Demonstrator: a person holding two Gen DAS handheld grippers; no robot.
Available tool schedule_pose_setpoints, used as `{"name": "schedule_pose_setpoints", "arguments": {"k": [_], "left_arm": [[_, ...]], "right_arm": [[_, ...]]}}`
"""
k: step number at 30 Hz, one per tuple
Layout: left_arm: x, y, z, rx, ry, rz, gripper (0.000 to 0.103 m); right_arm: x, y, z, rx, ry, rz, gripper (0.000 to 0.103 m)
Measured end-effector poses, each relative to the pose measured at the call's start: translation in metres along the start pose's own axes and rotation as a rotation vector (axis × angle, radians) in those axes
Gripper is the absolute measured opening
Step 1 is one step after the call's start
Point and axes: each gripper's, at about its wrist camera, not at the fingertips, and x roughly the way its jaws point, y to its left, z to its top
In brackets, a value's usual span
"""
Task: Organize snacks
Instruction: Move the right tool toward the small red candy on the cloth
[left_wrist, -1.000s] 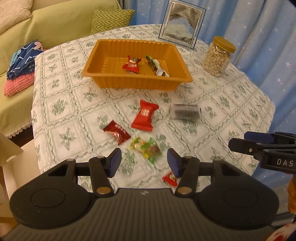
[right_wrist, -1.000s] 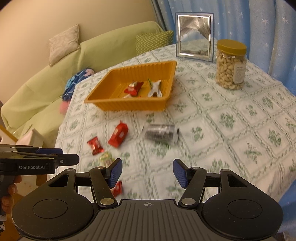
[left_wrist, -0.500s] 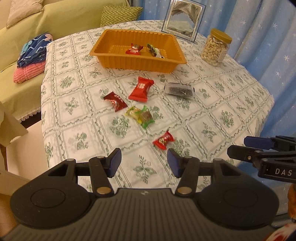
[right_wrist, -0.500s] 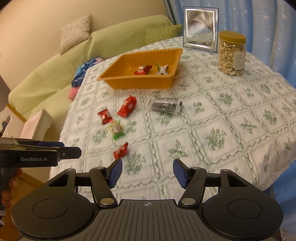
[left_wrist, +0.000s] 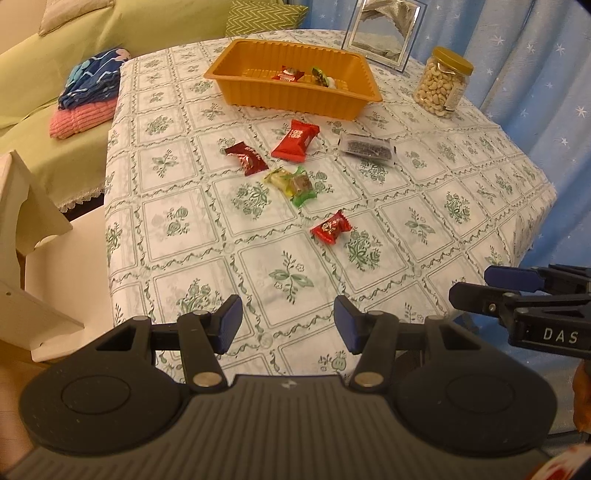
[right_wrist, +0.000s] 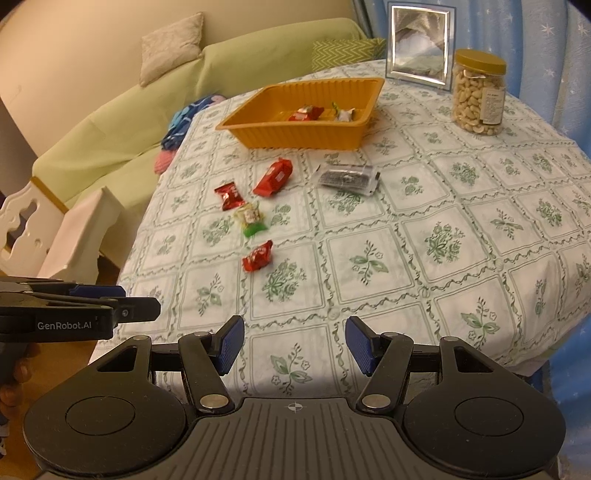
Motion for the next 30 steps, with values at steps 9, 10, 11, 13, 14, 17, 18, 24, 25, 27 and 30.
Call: {"name": "schedule_pose_setpoints", "arguments": {"k": [9,10,11,13,14,17,18,24,25,27,30], "left_arm": [[0.010,0.006,0.003,-0.001,0.021,0.006,0.052],[0.011,0.007,0.004,0.001,0.024,0.005,0.052],[0.014,0.007,0.006,0.002,0.025,0.005,0.052],[0.017,0.009,0.009,0.003,0.028,0.004,0.052],[0.019,0.010,0.011,0.003,0.030,0.004,0.052],[0.023,0.012,0.017,0.007,0.033,0.004,0.052],[0.025,0.013,0.018,0.008,0.034,0.005,0.052],[0.034,0.023,0.023,-0.003,0.050,0.009,0.052],[0.035,0.025,0.023,-0.005,0.052,0.009,0.052],[0.036,0.028,0.023,-0.009,0.055,0.011,0.052],[0.039,0.032,0.024,-0.014,0.056,0.013,0.052]], "right_arm": [[0.011,0.000,0.005,-0.012,0.015,-0.005,0.061],[0.012,-0.001,0.007,-0.011,0.016,-0.006,0.061],[0.014,-0.001,0.009,-0.011,0.017,-0.006,0.061],[0.018,-0.001,0.013,-0.012,0.019,-0.005,0.061],[0.020,0.000,0.015,-0.012,0.020,-0.004,0.061],[0.027,0.001,0.019,-0.014,0.028,0.001,0.061],[0.029,0.001,0.021,-0.015,0.030,0.002,0.061],[0.047,0.006,0.029,-0.021,0.046,0.014,0.061],[0.050,0.006,0.030,-0.023,0.049,0.017,0.061],[0.056,0.009,0.032,-0.027,0.056,0.022,0.061],[0.065,0.012,0.035,-0.030,0.070,0.027,0.061]]}}
